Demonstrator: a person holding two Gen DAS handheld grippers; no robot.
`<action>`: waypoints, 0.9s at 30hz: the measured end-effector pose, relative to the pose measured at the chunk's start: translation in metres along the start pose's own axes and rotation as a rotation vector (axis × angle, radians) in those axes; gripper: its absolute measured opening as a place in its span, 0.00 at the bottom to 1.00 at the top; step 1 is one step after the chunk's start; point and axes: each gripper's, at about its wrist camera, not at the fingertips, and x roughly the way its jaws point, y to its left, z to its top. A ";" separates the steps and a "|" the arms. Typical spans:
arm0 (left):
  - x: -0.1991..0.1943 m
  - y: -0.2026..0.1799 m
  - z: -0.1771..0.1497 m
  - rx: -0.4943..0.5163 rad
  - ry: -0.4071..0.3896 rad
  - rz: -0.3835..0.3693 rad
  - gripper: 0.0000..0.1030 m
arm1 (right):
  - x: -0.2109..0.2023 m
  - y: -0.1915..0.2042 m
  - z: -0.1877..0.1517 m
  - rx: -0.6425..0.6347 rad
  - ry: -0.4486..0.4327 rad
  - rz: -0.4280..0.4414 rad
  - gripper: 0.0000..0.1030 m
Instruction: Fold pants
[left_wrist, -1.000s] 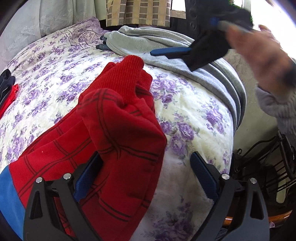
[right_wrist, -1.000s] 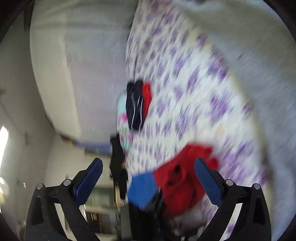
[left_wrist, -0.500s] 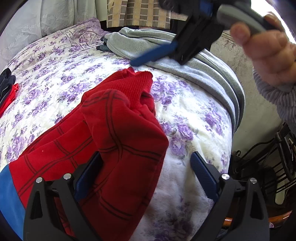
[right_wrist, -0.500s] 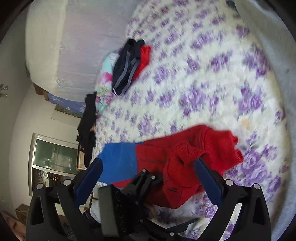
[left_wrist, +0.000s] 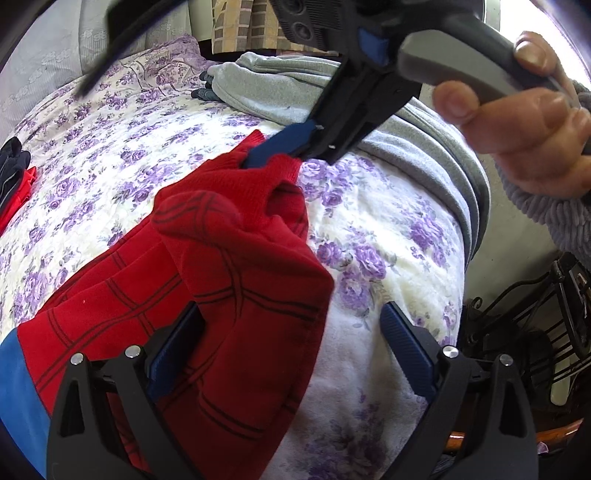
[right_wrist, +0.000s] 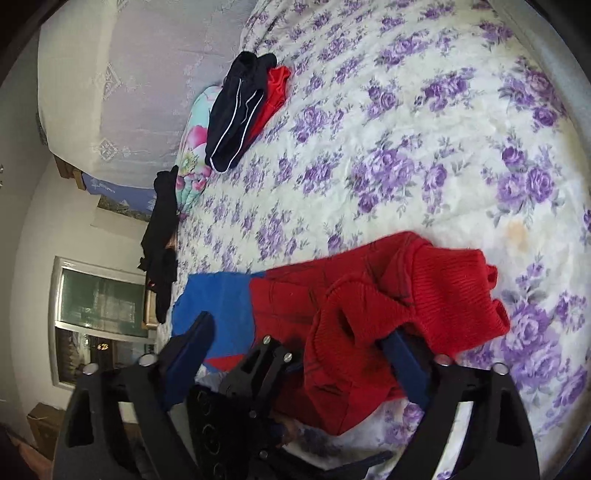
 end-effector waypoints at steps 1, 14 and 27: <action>0.000 0.000 0.000 0.001 0.000 0.001 0.91 | 0.002 0.001 0.000 -0.013 -0.007 -0.018 0.31; -0.004 -0.012 0.001 0.071 -0.022 0.041 0.92 | -0.044 -0.050 0.009 0.012 -0.122 -0.191 0.07; -0.050 0.005 0.016 -0.031 -0.179 -0.039 0.92 | -0.060 -0.046 0.008 -0.002 -0.154 -0.038 0.26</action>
